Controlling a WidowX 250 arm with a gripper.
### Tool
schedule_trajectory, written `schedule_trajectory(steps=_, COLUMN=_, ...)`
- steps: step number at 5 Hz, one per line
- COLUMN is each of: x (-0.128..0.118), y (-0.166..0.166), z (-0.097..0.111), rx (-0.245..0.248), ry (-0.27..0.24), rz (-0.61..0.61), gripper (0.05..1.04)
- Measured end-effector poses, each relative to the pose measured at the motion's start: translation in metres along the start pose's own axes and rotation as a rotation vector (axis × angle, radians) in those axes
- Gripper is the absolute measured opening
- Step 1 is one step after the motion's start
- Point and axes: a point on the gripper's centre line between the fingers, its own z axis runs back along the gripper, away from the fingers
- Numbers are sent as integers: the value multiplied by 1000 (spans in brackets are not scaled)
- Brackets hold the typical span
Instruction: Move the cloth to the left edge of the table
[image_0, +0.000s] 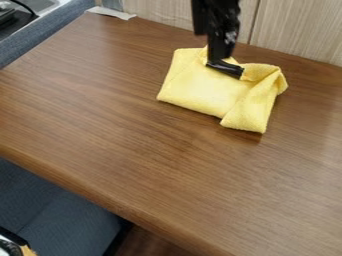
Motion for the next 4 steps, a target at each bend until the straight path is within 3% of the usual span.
schedule_trajectory(steps=3, x=2, y=-3, z=-65, rx=-32, ry=40, rz=-60, gripper=1001)
schedule_trajectory(steps=4, x=2, y=-2, z=-71, rx=-27, ry=42, rz=-74, gripper=1001)
